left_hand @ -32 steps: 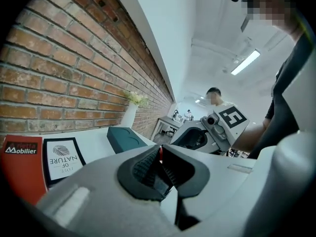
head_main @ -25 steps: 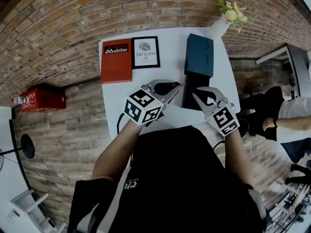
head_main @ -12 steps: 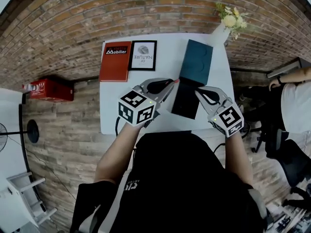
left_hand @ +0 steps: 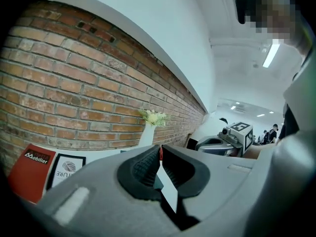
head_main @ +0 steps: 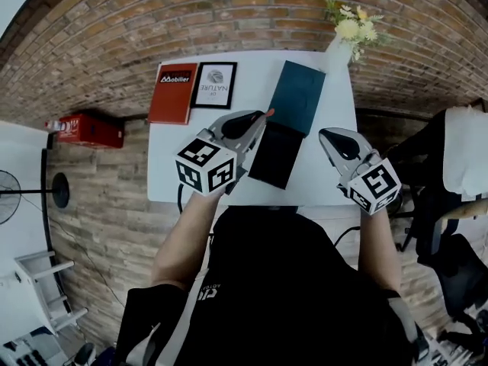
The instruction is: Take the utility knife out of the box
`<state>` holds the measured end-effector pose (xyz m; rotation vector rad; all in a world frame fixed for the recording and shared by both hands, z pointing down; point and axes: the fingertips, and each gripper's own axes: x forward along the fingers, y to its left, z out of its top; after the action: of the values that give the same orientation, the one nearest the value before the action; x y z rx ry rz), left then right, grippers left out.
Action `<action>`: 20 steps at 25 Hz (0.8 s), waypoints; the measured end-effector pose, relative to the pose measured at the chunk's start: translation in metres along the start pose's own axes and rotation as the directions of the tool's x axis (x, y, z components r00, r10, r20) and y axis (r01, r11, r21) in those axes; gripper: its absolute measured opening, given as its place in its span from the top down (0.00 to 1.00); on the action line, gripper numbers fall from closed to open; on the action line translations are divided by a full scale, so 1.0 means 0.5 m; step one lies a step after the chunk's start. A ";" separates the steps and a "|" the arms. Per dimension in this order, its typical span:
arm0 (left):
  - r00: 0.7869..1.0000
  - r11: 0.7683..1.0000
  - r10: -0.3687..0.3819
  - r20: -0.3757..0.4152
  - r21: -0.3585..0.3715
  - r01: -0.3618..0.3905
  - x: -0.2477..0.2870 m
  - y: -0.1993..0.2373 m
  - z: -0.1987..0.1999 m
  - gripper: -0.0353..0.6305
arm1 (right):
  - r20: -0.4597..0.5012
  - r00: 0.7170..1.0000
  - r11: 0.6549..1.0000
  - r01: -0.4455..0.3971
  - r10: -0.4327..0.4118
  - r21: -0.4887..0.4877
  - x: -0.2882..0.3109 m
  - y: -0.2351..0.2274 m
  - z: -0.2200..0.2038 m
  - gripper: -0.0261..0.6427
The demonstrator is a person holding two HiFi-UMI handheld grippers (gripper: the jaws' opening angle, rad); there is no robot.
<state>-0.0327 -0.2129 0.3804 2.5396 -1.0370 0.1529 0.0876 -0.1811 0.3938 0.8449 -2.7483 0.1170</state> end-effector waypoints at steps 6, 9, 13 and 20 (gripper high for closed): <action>0.998 0.999 0.041 0.043 0.024 -0.042 -0.014 0.027 0.046 0.92 | 0.071 0.996 0.999 0.043 -0.045 0.023 -0.013 -0.029 0.042 0.96; 0.998 0.998 0.039 0.053 0.046 -0.041 -0.028 0.042 0.063 0.92 | 0.111 0.990 0.996 0.077 -0.082 0.046 -0.014 -0.033 0.072 0.96; 0.996 0.997 0.037 0.077 0.061 -0.042 -0.049 0.066 0.092 0.92 | 0.145 0.983 0.993 0.113 -0.116 0.034 -0.009 -0.029 0.117 0.96; 0.993 0.995 0.040 0.113 0.090 -0.050 -0.096 0.090 0.129 0.92 | 0.215 0.960 0.983 0.170 -0.180 0.064 -0.013 -0.022 0.179 0.96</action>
<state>-0.1015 -0.2362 0.3236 2.6355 -1.1555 0.0740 0.0785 -0.2003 0.3057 1.1737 -2.8647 0.0531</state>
